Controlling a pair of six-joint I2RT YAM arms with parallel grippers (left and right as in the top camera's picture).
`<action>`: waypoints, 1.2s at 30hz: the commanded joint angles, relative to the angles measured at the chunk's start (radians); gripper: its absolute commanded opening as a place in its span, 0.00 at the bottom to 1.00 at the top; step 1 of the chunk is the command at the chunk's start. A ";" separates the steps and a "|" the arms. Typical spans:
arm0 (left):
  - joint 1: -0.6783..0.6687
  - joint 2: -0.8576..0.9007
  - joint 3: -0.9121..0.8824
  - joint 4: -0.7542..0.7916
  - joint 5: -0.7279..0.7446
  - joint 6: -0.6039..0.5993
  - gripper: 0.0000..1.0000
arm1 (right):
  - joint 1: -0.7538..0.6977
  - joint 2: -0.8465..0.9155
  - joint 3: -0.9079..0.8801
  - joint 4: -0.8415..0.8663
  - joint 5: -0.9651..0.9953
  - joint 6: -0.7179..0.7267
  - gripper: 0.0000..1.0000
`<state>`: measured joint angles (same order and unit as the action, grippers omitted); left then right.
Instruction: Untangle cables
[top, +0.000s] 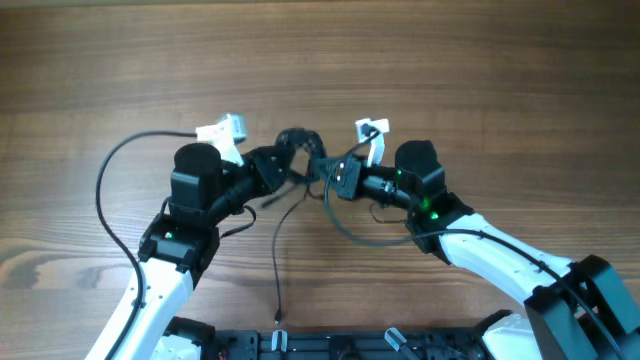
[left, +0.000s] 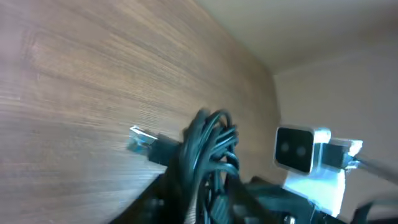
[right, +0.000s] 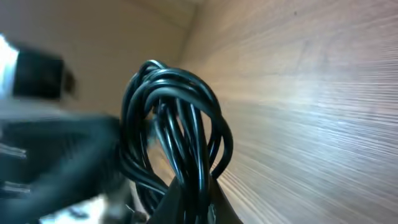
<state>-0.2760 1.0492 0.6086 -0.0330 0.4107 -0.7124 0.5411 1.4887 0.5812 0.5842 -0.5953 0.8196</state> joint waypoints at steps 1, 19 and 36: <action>-0.008 -0.002 0.011 -0.017 0.119 0.393 0.71 | -0.020 0.011 0.015 -0.048 -0.156 -0.269 0.04; -0.007 -0.002 0.011 -0.263 -0.199 0.302 0.04 | -0.150 0.011 0.015 -0.083 -0.295 -0.324 0.78; -0.008 -0.002 0.011 -0.161 -0.063 0.106 0.04 | 0.215 0.011 0.015 -0.130 0.418 -0.665 0.05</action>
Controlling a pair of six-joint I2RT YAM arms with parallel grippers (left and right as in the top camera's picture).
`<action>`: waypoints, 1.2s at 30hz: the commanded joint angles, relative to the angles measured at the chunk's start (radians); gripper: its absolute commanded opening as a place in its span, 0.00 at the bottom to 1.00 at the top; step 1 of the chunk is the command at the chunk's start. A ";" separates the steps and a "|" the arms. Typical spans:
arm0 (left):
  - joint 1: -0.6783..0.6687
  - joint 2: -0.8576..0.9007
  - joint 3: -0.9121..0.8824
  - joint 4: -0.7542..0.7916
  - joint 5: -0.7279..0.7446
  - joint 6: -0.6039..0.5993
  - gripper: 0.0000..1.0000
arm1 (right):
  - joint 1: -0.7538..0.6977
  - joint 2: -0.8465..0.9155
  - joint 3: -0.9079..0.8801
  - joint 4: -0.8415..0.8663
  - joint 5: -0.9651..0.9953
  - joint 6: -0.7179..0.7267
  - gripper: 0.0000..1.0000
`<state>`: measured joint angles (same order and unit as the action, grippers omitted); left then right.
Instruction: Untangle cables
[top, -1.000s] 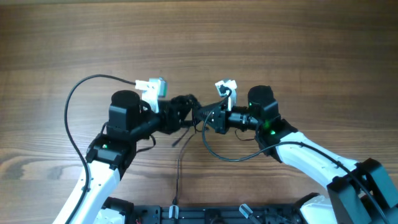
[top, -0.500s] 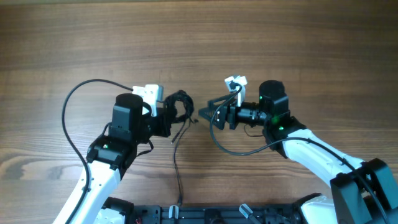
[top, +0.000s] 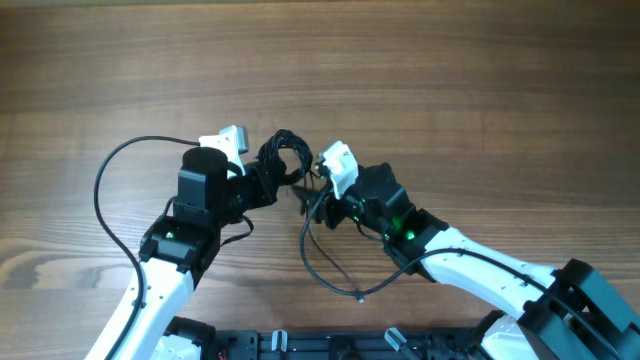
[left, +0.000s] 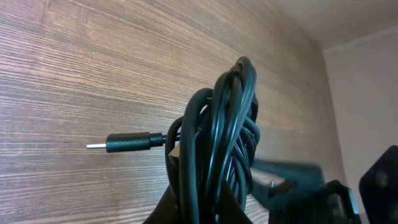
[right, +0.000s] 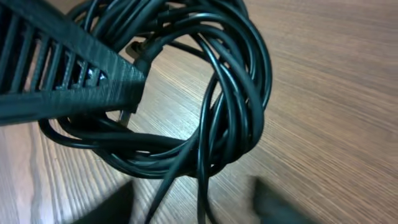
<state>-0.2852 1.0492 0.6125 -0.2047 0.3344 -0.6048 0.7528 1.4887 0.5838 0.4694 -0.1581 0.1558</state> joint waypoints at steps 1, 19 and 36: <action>0.002 -0.002 0.007 0.011 -0.032 -0.002 0.04 | 0.002 0.009 0.013 -0.011 -0.086 0.063 0.05; -0.058 0.037 0.007 0.077 0.130 0.309 0.04 | -0.245 -0.042 0.013 0.089 -0.497 0.537 0.04; -0.160 0.037 0.007 0.111 0.311 0.393 0.04 | -0.227 -0.017 0.013 0.105 -0.360 0.581 0.20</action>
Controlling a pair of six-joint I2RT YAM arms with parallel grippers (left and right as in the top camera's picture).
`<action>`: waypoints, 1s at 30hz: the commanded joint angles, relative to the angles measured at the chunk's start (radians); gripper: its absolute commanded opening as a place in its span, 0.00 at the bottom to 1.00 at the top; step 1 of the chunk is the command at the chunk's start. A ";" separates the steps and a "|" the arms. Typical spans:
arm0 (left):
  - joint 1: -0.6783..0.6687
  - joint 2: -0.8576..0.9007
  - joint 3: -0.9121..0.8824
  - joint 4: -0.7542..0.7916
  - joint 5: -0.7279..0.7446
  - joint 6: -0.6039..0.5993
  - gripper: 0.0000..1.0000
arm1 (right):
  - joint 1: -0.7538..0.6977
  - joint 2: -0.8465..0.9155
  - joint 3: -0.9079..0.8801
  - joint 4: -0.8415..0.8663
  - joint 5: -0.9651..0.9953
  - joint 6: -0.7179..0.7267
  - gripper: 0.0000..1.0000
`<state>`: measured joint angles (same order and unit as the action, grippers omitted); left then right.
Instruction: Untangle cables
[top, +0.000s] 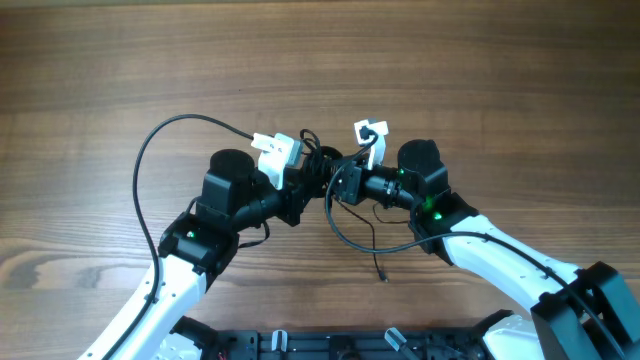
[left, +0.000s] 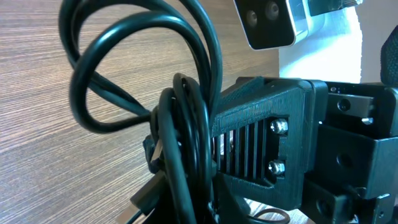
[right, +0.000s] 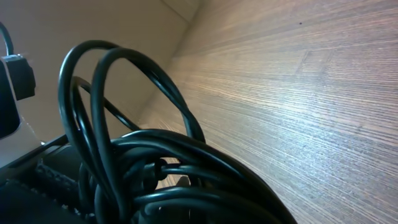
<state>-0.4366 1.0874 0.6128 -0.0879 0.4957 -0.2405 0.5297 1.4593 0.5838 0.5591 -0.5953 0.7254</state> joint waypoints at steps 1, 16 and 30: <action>0.006 -0.001 0.006 -0.005 0.150 0.029 0.04 | -0.003 0.013 0.013 0.016 0.055 0.011 0.29; 0.120 -0.001 0.006 -0.149 0.105 0.600 0.04 | -0.254 -0.029 0.013 -0.030 -0.475 0.084 0.67; 0.048 -0.001 0.006 -0.151 0.106 0.653 0.04 | -0.076 -0.025 0.013 0.066 -0.151 0.411 0.52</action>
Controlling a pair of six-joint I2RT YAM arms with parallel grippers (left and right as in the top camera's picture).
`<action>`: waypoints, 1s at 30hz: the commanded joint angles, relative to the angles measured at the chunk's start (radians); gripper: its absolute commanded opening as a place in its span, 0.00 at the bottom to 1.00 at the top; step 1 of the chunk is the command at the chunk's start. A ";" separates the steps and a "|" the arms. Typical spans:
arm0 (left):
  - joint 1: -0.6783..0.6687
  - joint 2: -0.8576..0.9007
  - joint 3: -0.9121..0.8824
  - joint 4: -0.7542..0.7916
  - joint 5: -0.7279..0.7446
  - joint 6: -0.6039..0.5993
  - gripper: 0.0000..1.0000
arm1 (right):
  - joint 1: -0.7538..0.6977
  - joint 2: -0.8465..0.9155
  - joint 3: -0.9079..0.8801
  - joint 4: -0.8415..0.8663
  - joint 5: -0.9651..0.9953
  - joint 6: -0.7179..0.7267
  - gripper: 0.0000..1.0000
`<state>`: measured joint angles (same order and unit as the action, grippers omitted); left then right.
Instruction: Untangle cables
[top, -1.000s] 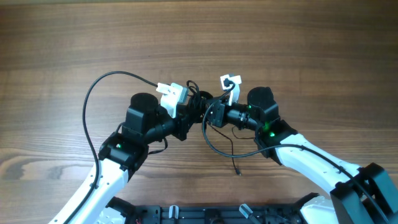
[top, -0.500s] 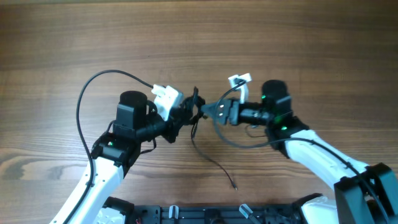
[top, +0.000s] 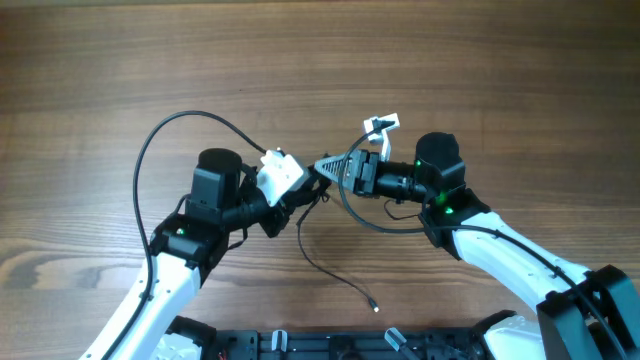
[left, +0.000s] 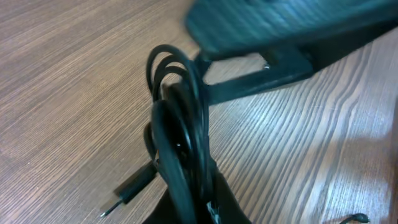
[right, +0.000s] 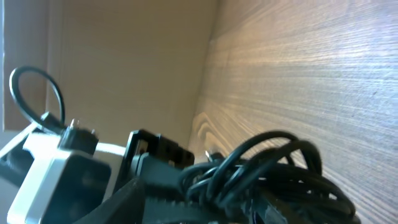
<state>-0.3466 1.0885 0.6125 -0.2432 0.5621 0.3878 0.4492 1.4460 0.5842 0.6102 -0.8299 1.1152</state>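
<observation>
A tangled black cable bundle (top: 316, 188) hangs between my two grippers at mid-table. The left gripper (top: 302, 197) is shut on the bundle (left: 177, 124) from the left, and a plug (left: 129, 187) sticks out beside it. The right gripper (top: 330, 166) points left with its jaws together on strands of the bundle (right: 273, 168); one right finger (left: 280, 31) crosses above the coil in the left wrist view. One loose strand trails toward the table's front and ends in a small plug (top: 375, 308). Another loop (top: 385, 227) sags under the right wrist.
The wooden table (top: 500, 70) stretches all round. The left arm's own thin lead (top: 165, 128) arches up behind its wrist. A black rail (top: 300, 345) runs along the front edge between the arm bases.
The left gripper has drawn back left and toward the front with the bundle. The right gripper sits a little farther right. The loose strand lies longer, its plug nearer the front edge.
At first both grippers met at the bundle with a tail trailing forward. Then the right arm stood farther left and forward while the left held the coil. Then both pressed together at the bundle; now they stand slightly apart, with more cable paid out.
</observation>
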 joint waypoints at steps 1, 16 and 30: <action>-0.051 -0.002 0.007 0.000 0.039 0.024 0.04 | 0.004 -0.012 0.012 0.028 0.093 0.020 0.52; -0.064 -0.002 0.007 -0.035 0.039 0.025 0.04 | 0.004 0.182 0.012 0.248 -0.208 0.014 0.41; -0.064 -0.002 0.007 -0.097 0.085 0.024 0.04 | -0.102 0.182 0.012 0.559 0.054 0.089 0.35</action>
<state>-0.4034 1.0882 0.6132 -0.3290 0.6014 0.3912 0.4129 1.6196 0.5819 1.1576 -0.8551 1.2045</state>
